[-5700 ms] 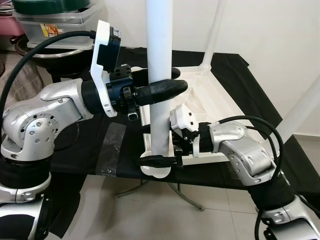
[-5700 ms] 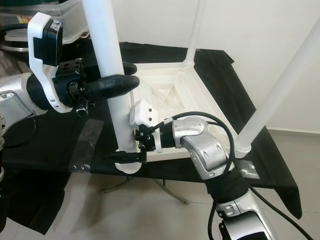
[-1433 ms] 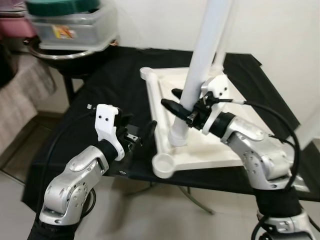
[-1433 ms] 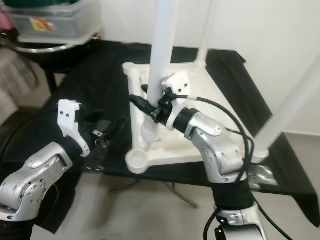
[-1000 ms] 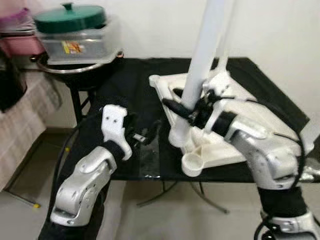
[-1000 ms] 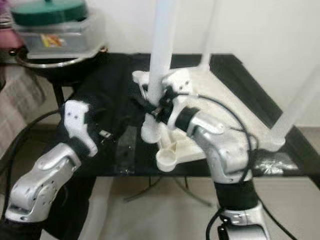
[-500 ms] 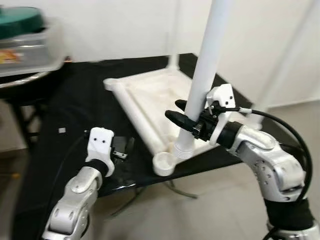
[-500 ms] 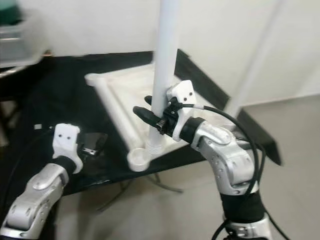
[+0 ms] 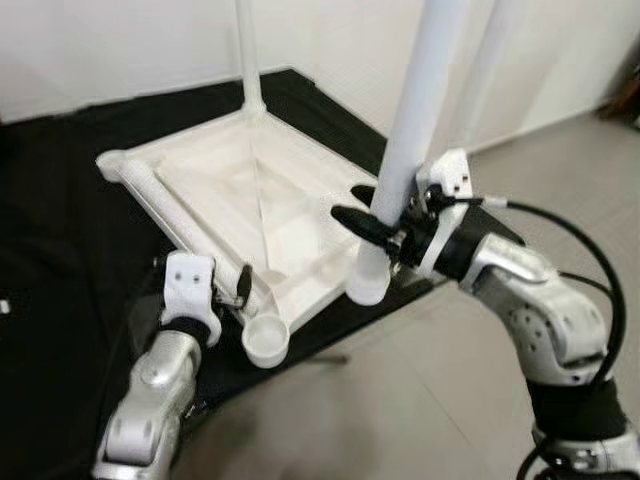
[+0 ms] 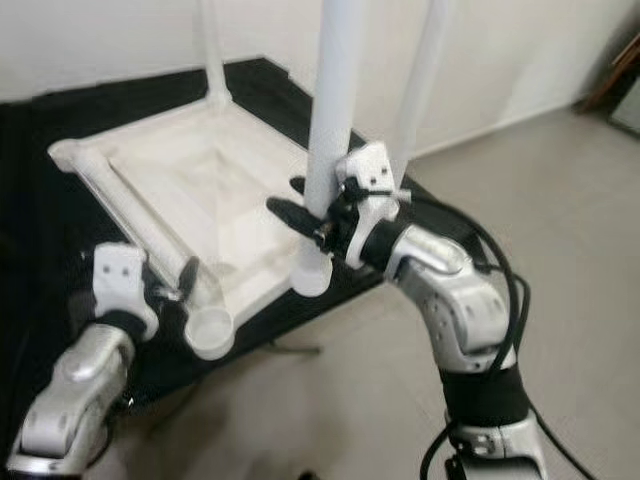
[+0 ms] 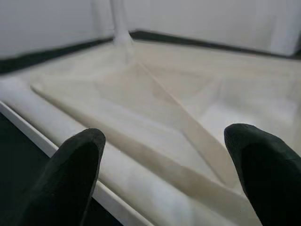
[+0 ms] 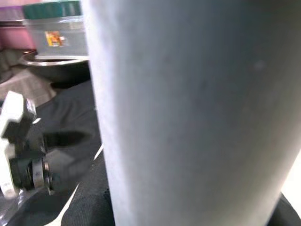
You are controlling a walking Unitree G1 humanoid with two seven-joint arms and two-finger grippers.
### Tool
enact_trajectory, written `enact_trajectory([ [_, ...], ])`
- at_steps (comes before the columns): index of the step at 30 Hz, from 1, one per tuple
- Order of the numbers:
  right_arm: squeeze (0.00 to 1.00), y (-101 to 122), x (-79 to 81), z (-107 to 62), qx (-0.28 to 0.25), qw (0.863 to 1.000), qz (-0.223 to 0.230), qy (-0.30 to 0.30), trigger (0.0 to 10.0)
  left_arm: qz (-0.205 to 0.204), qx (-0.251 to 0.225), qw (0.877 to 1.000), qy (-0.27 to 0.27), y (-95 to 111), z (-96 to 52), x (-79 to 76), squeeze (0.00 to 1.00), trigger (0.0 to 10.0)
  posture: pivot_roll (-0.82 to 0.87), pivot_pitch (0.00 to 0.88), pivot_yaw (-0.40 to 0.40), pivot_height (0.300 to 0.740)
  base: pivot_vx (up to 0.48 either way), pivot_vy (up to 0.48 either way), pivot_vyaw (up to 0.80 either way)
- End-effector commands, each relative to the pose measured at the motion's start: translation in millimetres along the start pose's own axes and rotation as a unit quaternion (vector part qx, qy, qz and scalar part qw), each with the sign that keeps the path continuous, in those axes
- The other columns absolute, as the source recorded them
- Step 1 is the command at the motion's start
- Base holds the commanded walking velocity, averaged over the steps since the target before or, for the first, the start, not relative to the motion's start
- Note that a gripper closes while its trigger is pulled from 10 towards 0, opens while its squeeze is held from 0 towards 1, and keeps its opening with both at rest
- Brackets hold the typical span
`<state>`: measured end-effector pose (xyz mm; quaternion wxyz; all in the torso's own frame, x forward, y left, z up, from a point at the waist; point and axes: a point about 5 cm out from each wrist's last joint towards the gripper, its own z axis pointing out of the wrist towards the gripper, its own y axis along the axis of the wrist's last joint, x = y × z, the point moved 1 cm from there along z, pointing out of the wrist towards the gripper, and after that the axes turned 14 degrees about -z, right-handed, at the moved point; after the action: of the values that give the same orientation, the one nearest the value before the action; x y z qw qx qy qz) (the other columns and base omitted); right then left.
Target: Building children table
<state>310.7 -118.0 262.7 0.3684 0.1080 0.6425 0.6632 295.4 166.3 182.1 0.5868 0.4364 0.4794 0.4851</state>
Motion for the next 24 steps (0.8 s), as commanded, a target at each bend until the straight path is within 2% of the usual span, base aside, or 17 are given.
enact_trajectory([
  [1, 0.00, 8.2, 2.3, 4.4, -0.022, 1.000, -0.012, 0.009, 10.0, 0.010, 0.004, 1.000, 0.013, -0.1, -2.5, 5.7, 0.00, 10.0, 0.07, 0.150, -0.029, 0.740, 0.000, 0.480, 0.00],
  [9, 0.00, 9.1, 2.2, 7.5, -0.029, 0.999, -0.013, 0.009, 10.0, 0.012, -0.026, 1.000, 0.007, 13.0, 0.8, 4.2, 0.00, 10.0, 0.07, 0.144, -0.027, 0.740, 0.000, 0.452, 0.00],
  [16, 0.00, 7.3, 0.5, 9.0, -0.031, 0.999, -0.020, 0.013, 10.0, 0.006, -0.018, 1.000, 0.002, 14.0, -0.2, 7.8, 0.00, 10.0, 0.08, 0.143, -0.023, 0.740, 0.000, 0.000, 0.00],
  [20, 0.00, 6.0, 0.4, 10.0, -0.035, 0.999, -0.022, 0.015, 10.0, 0.019, -0.011, 1.000, 0.008, 9.5, -2.3, 12.0, 0.00, 10.0, 0.08, 0.148, -0.022, 0.740, 0.000, 0.000, 0.00],
  [24, 0.00, 11.2, 1.2, 6.7, -0.071, 0.997, -0.008, 0.043, 10.0, 0.018, 0.008, 1.000, 0.012, -2.3, -9.7, 11.5, 0.00, 10.0, 0.08, 0.157, -0.023, 0.740, 0.000, 0.000, 0.00],
])
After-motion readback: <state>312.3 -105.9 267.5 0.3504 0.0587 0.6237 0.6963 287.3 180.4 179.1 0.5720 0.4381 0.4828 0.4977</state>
